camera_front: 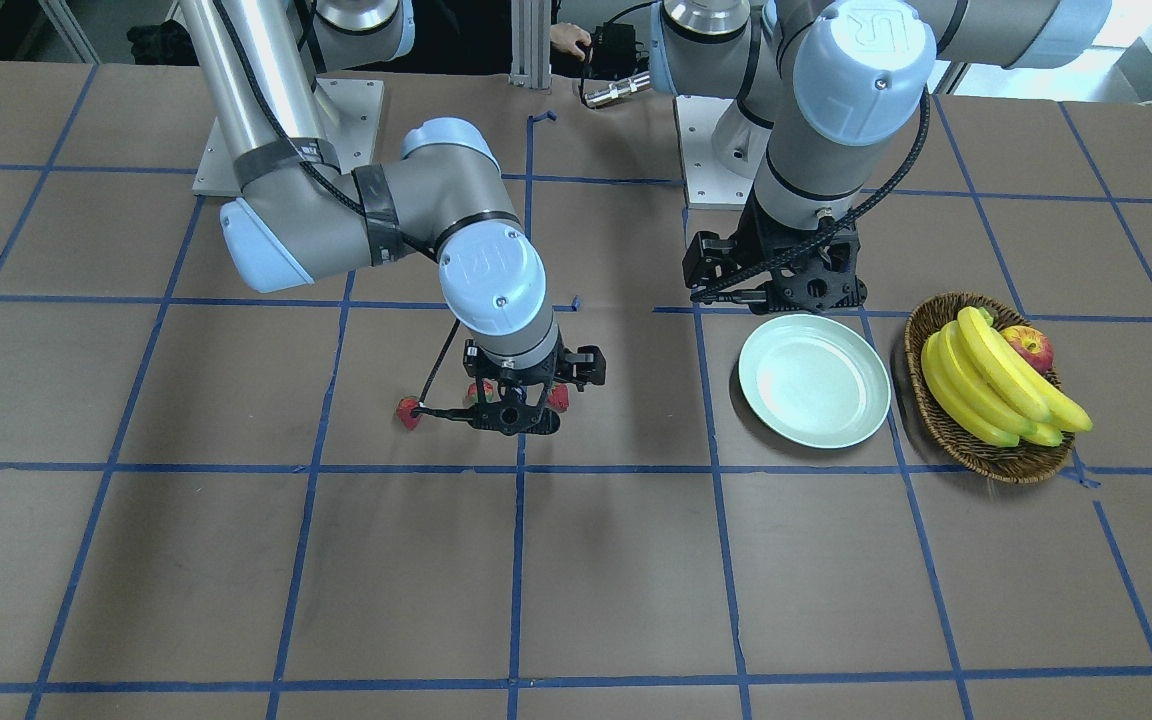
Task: Collect all strawberries into plate
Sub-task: 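Lower the strawberry to the table and open the right gripper, then move the right gripper to a second strawberry and grasp it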
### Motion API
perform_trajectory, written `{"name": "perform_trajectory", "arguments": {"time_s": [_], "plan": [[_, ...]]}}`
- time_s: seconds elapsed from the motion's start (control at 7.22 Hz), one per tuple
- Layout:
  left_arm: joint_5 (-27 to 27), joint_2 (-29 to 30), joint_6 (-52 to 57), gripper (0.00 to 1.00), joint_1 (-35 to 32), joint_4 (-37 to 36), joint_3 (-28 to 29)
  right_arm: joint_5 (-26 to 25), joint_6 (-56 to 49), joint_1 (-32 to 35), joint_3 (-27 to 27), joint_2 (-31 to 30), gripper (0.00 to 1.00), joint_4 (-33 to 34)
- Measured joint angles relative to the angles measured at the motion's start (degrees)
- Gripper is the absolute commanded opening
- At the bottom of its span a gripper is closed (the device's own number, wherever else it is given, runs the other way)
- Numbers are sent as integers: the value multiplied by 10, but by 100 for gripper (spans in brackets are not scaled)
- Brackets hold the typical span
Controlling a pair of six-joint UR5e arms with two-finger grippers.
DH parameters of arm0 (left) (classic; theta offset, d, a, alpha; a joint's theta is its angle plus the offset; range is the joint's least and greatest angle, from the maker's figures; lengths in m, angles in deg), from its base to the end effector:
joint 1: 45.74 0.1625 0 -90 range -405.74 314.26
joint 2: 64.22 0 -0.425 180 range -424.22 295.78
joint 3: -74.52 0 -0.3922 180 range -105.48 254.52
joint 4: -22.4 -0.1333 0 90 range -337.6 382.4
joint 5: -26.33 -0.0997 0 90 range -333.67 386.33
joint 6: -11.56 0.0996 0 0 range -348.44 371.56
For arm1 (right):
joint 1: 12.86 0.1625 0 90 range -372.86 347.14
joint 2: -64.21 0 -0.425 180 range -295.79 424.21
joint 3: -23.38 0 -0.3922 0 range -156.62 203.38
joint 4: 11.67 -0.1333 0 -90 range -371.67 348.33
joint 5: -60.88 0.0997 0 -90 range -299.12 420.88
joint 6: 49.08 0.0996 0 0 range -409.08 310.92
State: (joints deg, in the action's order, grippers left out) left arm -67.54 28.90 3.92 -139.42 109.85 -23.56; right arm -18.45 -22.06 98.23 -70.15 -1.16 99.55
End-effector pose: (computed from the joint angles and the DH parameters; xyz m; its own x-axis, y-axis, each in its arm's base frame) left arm -0.1579 -0.4823 0.3975 -0.9946 -0.0577 -0.0861 -0.0694 0.9877 0.1402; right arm 0.3611 -0.5146 0.2545 -0.9863 0.1243 -0.1088 0.1020 0.9762 0.1911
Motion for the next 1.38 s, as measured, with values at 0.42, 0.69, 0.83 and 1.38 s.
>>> {"name": "perform_trajectory", "arguments": {"time_s": [0.42, 0.69, 0.83, 1.38], "plan": [[0, 1, -1, 100, 0, -1, 0, -79, -148, -81, -10, -33, 100, -20], [1, 3, -2, 100, 0, -1, 0, -85, -251, -114, -33, -27, 100, -19], [1, 3, -2, 100, 0, -1, 0, -84, -270, -118, -56, -20, 100, -3], [1, 5, -2, 100, -2, 0, -2, -86, -293, -119, -111, 6, 72, 59]]}}
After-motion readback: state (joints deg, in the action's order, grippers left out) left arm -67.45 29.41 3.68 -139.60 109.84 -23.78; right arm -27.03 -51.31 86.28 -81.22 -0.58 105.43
